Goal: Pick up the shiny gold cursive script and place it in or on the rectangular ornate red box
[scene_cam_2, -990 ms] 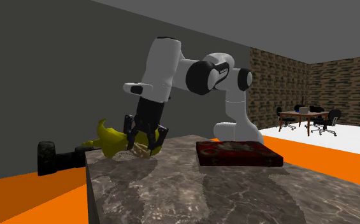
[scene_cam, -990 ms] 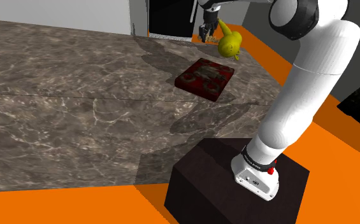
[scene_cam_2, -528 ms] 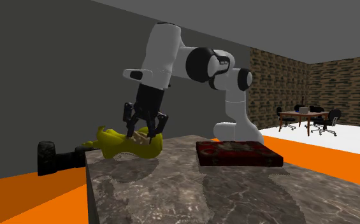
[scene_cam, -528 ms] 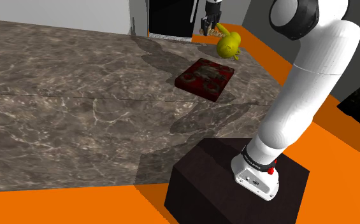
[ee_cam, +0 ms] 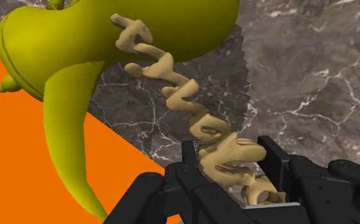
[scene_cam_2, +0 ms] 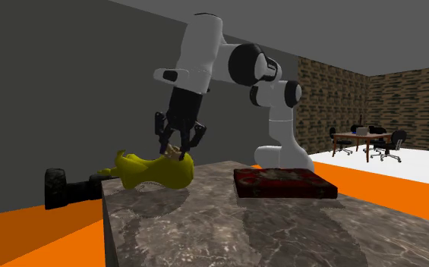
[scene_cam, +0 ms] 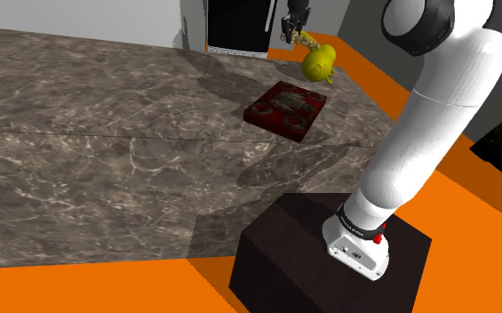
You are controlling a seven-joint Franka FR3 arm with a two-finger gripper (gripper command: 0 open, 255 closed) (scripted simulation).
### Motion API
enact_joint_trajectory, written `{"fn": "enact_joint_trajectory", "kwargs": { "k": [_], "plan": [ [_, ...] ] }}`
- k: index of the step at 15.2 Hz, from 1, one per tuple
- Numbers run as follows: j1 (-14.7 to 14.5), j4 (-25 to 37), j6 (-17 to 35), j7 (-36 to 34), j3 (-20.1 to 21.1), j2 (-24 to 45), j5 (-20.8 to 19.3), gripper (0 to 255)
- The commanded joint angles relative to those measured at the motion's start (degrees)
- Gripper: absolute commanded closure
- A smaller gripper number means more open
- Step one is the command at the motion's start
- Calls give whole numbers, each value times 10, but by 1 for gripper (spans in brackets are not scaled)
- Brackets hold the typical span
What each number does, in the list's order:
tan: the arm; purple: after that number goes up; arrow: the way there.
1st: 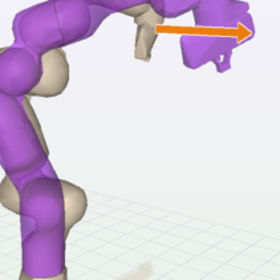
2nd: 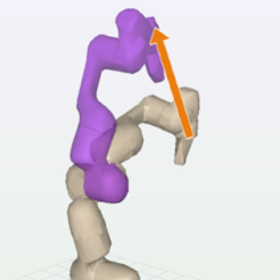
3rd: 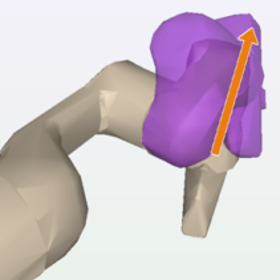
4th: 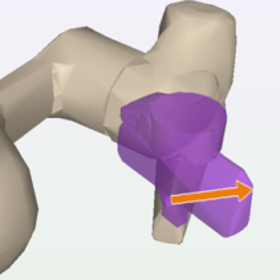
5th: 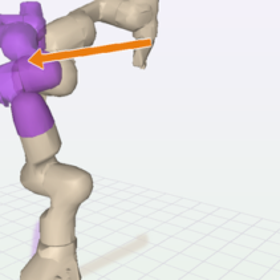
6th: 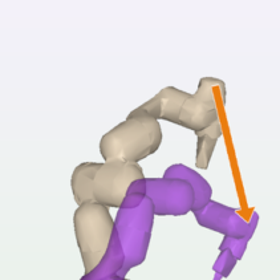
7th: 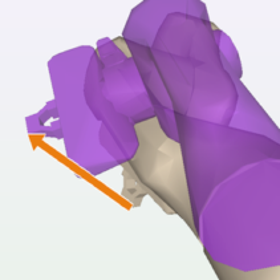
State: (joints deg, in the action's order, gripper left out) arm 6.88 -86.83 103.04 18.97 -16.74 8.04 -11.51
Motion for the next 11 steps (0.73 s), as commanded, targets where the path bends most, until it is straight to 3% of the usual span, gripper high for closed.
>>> {"fn": "enact_joint_trajectory", "kwargs": {
  "k": [1,11],
  "plan": [
    [-13,-46,5,-21,6,-39,-15,255],
    [-62,-243,-12,-143,71,-224,-64,255]
  ]
}}
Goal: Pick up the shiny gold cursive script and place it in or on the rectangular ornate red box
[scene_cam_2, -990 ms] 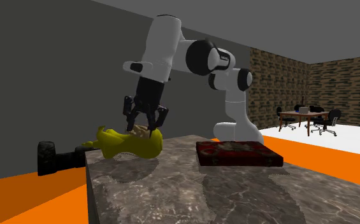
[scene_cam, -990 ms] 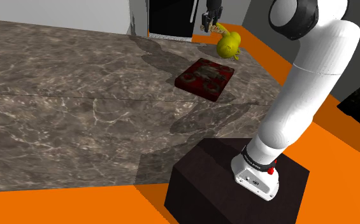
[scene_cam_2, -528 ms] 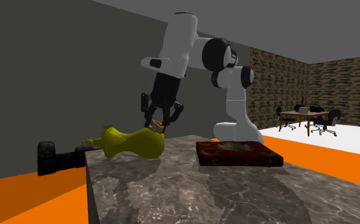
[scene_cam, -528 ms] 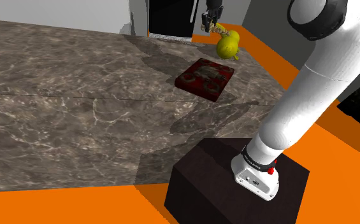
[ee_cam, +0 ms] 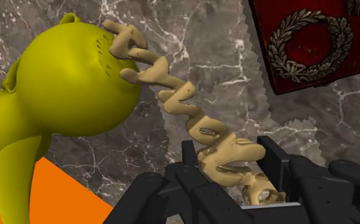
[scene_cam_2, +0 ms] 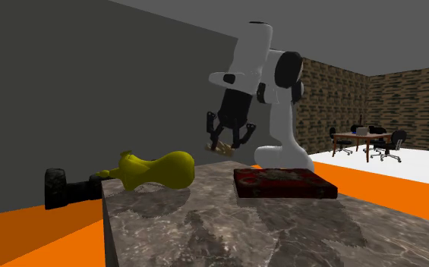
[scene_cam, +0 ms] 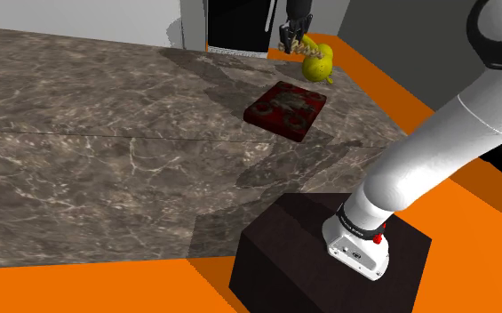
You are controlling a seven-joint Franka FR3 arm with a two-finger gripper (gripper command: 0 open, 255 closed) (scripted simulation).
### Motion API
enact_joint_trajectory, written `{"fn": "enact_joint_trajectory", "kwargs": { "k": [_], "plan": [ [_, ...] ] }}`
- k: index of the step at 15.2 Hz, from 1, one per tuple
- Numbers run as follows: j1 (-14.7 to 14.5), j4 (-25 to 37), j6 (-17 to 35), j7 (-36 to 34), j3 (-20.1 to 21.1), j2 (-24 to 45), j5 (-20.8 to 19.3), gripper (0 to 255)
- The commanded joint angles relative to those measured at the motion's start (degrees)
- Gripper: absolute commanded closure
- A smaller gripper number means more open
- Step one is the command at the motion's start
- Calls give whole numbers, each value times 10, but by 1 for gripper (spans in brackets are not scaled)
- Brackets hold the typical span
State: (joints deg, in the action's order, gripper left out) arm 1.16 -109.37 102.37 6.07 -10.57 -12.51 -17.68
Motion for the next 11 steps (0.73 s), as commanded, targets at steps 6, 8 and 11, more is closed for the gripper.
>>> {"fn": "enact_joint_trajectory", "kwargs": {
  "k": [6,8,11],
  "plan": [
    [-28,-96,-36,-82,60,-108,-1,255],
    [-36,-117,-48,-105,78,-134,4,255],
    [-48,-144,-67,-138,106,-169,16,255]
  ]
}}
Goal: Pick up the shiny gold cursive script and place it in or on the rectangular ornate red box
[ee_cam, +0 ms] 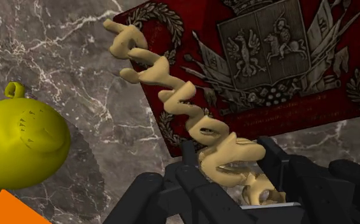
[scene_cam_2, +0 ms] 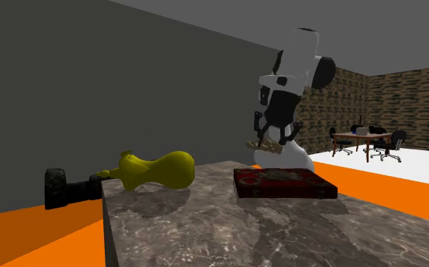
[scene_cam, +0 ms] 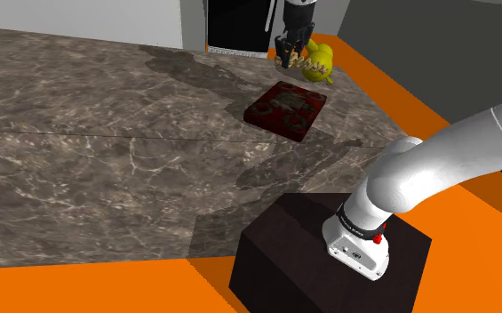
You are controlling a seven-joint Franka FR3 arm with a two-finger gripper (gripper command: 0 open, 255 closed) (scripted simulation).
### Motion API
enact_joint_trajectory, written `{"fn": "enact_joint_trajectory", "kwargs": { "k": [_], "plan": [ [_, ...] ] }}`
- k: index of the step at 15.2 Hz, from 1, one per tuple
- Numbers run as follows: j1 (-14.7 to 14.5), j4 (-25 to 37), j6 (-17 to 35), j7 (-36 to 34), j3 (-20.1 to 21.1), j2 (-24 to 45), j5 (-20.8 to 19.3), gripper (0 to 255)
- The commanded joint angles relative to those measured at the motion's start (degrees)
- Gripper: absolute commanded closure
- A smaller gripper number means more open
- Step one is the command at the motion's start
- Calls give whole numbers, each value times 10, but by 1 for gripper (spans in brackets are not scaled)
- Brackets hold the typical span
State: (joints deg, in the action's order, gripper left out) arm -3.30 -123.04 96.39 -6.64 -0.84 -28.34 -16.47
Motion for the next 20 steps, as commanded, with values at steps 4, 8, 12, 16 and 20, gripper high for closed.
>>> {"fn": "enact_joint_trajectory", "kwargs": {
  "k": [4,8,12,16,20],
  "plan": [
    [-22,-41,-26,-55,47,-52,24,255],
    [-22,-75,2,-62,46,-56,23,255],
    [-23,-107,31,-69,45,-59,22,255],
    [-23,-138,60,-76,44,-59,20,255],
    [-23,-147,69,-79,44,-59,20,255]
  ]
}}
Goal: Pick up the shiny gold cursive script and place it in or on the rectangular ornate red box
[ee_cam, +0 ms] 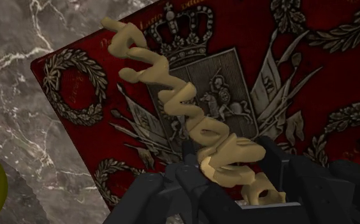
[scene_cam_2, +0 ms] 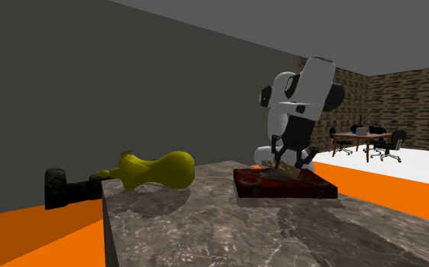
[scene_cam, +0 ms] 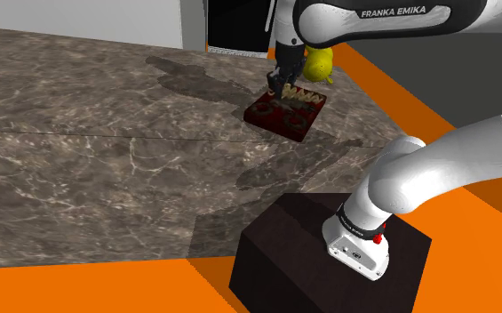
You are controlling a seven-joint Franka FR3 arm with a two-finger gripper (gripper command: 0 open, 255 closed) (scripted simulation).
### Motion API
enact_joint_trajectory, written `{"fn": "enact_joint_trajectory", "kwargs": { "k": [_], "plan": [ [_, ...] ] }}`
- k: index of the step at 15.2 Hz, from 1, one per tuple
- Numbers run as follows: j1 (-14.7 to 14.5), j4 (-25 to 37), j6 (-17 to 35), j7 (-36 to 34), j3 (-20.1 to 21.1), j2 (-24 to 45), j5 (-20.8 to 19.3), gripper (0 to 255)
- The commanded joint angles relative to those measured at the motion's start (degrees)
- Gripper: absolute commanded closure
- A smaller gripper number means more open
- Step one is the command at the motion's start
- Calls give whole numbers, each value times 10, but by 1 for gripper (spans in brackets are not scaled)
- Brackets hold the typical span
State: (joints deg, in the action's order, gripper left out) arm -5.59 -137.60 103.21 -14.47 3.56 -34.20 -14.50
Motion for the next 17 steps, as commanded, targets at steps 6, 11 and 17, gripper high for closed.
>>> {"fn": "enact_joint_trajectory", "kwargs": {
  "k": [6,11,17],
  "plan": [
    [0,-1,1,0,0,0,0,0],
    [0,-1,1,0,0,0,0,0],
    [-5,72,-70,2,14,3,11,0]
  ]
}}
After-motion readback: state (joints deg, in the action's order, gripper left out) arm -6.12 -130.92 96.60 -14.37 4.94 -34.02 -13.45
